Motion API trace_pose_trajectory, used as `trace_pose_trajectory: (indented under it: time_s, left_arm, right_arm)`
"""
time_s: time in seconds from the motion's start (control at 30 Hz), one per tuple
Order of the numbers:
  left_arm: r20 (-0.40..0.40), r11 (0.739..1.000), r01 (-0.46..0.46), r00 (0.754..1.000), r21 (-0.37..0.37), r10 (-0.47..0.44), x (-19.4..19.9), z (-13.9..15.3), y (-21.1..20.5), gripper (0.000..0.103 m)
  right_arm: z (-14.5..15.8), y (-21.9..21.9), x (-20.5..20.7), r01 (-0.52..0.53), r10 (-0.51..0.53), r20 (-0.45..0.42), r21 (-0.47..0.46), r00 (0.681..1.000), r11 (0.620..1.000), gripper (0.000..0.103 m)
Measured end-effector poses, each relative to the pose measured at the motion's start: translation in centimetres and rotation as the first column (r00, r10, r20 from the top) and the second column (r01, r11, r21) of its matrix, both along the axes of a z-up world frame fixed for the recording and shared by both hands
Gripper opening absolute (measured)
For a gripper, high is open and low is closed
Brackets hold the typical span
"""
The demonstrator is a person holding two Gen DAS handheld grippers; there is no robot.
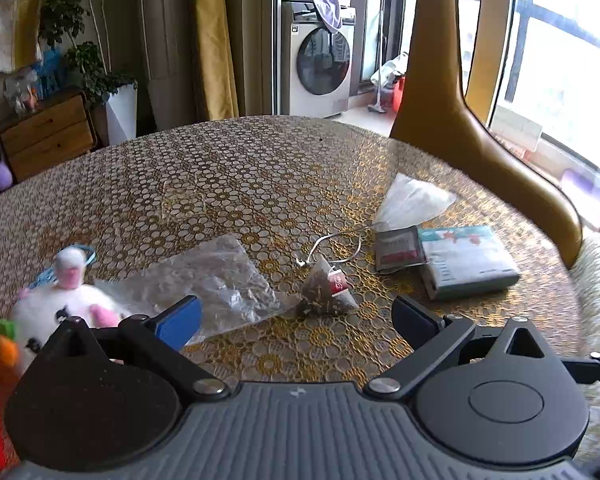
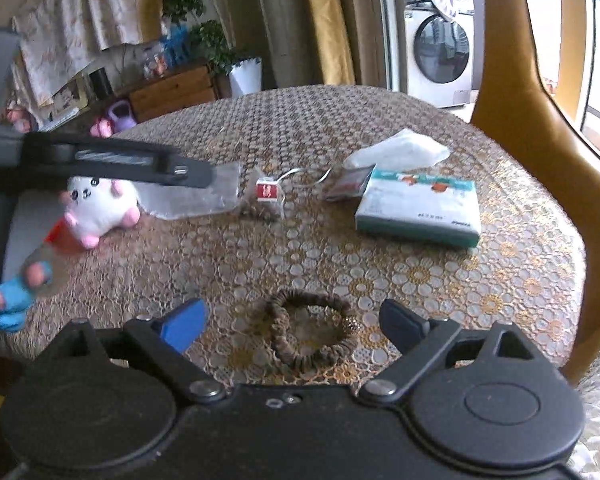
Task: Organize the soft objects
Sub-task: 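Withdraw both open tools from the tin back over the table, then grasp the small tea bag with the left tool while the right tool grasps the brown hair tie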
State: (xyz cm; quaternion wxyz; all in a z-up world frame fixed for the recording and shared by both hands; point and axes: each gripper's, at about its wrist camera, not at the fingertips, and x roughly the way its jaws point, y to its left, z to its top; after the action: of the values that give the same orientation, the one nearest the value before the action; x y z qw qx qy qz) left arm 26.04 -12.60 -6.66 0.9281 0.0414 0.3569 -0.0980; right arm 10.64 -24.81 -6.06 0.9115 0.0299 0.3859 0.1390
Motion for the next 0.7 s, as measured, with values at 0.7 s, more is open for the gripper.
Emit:
trace_pose_trajectory:
  time_s: [0.7]
  left_arm:
    - [-0.075,0.999,0.006,0.997,0.039,-0.003,6.2,-5.8,-3.9,0.1]
  right_arm:
    - [-2.9,0.8,2.1,-0.083,0.079,-0.035,-0.113,0.996,0.99,0.072]
